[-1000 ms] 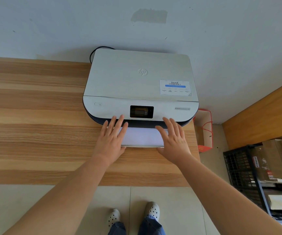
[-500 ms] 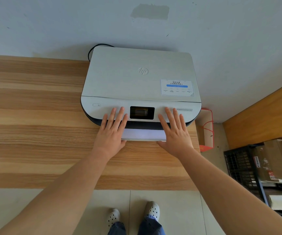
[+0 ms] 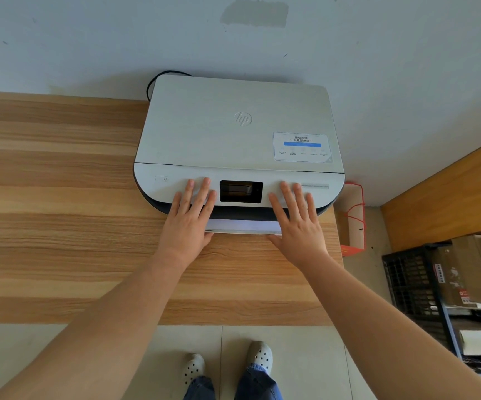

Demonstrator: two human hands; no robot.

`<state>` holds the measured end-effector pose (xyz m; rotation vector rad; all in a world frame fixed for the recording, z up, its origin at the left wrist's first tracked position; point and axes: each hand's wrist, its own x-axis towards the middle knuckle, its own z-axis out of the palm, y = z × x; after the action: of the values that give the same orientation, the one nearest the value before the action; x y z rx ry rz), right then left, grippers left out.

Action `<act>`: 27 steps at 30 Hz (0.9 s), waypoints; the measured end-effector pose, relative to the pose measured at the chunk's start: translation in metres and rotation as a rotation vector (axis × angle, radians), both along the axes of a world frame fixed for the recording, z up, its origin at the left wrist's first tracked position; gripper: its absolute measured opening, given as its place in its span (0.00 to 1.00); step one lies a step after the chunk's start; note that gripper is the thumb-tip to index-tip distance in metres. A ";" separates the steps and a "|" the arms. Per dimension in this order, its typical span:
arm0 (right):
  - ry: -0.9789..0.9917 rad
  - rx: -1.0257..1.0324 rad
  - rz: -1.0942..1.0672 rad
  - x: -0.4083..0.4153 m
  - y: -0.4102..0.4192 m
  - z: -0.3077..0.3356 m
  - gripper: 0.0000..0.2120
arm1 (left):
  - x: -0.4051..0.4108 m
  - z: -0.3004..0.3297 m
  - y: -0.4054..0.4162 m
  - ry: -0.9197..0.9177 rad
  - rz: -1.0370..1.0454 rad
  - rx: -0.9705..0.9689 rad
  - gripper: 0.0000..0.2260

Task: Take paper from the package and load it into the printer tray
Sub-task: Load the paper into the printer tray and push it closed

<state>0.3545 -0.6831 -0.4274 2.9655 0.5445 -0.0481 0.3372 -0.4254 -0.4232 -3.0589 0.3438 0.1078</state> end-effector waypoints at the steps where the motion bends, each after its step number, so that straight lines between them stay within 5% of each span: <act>1: -0.006 0.002 -0.001 0.000 0.000 -0.001 0.45 | 0.000 0.000 0.000 -0.005 0.003 0.002 0.45; 27: -0.324 0.063 0.075 0.015 -0.005 -0.033 0.37 | 0.007 -0.035 0.004 -0.224 -0.004 -0.035 0.42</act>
<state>0.3700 -0.6879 -0.4602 2.9201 0.6182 0.4557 0.3442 -0.4215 -0.4583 -3.0618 0.3400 -0.2414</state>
